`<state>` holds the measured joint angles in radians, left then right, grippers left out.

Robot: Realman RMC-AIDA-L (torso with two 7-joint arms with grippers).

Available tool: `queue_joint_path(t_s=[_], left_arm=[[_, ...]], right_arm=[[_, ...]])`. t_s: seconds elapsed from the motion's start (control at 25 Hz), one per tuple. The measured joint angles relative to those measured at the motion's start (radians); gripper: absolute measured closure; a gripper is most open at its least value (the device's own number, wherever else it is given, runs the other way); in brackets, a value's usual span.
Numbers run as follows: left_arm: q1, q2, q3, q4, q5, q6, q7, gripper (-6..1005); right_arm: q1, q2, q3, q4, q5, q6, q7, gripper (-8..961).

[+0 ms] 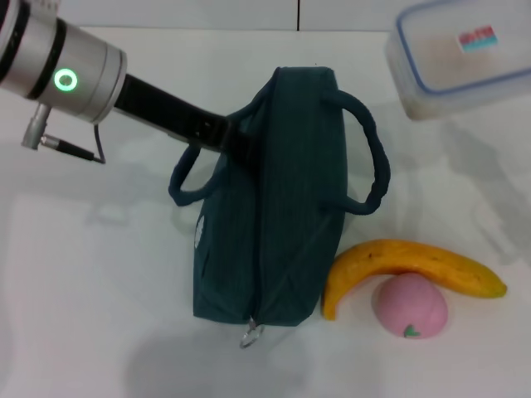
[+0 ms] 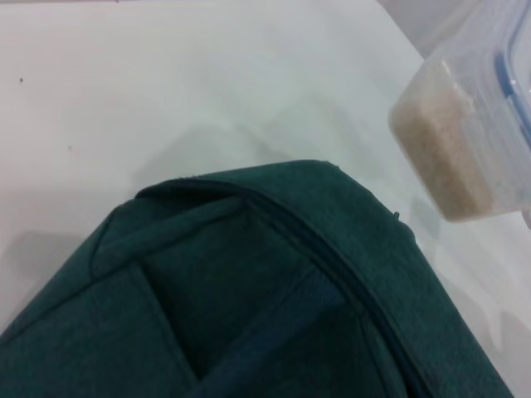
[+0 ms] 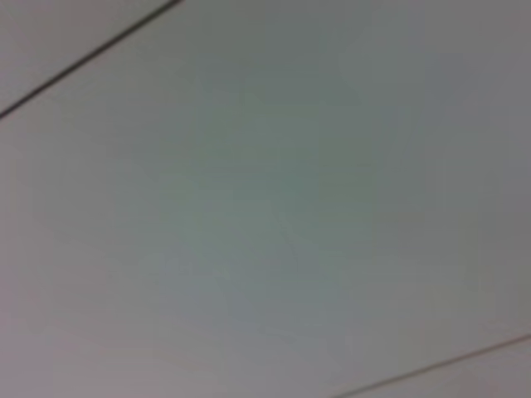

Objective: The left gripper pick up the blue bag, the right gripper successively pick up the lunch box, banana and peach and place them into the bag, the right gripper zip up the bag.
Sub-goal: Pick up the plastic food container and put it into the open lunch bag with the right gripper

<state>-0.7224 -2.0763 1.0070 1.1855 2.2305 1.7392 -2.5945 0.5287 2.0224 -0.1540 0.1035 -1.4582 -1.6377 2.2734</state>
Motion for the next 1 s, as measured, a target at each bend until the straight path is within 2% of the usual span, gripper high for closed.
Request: queue_joint_path(t_s=[0.2, 0.56, 0.76, 1.0], left_arm=[[-0.034, 0.008, 0.001, 0.014, 0.000, 0.004, -0.032, 947], [-0.067, 0.004, 0.001, 0.035, -0.002, 0.008, -0.053, 947], [-0.077, 0.001, 0.001, 0.035, -0.002, 0.008, -0.053, 947], [-0.077, 0.001, 0.001, 0.036, -0.002, 0.008, -0.053, 947]], right_arm=[[0.064, 0.002, 0.000, -0.002, -0.003, -0.036, -0.005, 854], [0.171, 0.006, -0.025, 0.008, -0.046, -0.038, -0.056, 854], [0.177, 0.006, -0.026, 0.008, -0.107, 0.041, -0.123, 854], [0.139, 0.004, -0.027, -0.005, -0.192, 0.094, -0.182, 854]])
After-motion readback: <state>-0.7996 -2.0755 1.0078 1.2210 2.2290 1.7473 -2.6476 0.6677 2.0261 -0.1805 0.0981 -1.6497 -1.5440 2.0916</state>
